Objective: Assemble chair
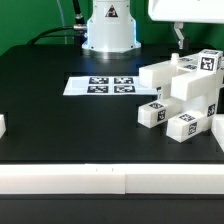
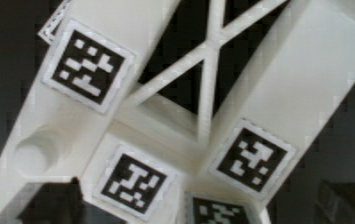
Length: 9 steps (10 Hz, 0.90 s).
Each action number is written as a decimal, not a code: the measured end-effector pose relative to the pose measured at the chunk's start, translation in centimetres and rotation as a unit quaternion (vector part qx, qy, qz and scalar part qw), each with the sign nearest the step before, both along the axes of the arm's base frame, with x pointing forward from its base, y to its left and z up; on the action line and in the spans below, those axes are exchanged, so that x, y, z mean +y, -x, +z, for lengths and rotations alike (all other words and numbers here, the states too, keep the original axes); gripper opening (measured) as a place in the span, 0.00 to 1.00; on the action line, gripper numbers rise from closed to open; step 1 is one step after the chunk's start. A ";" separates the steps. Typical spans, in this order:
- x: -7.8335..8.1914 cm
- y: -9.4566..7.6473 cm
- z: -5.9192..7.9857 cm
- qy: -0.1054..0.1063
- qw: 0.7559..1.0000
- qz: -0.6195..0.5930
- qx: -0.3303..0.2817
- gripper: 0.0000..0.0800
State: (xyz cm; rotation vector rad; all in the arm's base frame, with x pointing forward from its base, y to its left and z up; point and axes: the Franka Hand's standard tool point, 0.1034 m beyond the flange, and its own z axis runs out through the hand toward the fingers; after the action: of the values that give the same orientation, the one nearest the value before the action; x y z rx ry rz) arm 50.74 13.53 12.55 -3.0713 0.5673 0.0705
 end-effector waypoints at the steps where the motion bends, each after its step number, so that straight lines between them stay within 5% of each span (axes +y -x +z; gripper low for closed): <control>1: 0.5 1.1 0.6 -0.006 1.000 0.006 -0.009 0.81; 5: -0.6 6.9 0.3 -0.017 0.998 0.054 -0.025 0.81; 9: -1.1 7.6 -0.1 -0.016 0.998 0.049 -0.020 0.81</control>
Offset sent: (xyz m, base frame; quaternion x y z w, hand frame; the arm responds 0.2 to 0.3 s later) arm -0.0590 -0.0152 -0.0042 0.0157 0.0405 -0.1107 0.9929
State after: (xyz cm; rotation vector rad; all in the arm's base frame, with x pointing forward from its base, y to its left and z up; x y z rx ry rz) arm 43.17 12.38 12.49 -3.0606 0.4086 0.0195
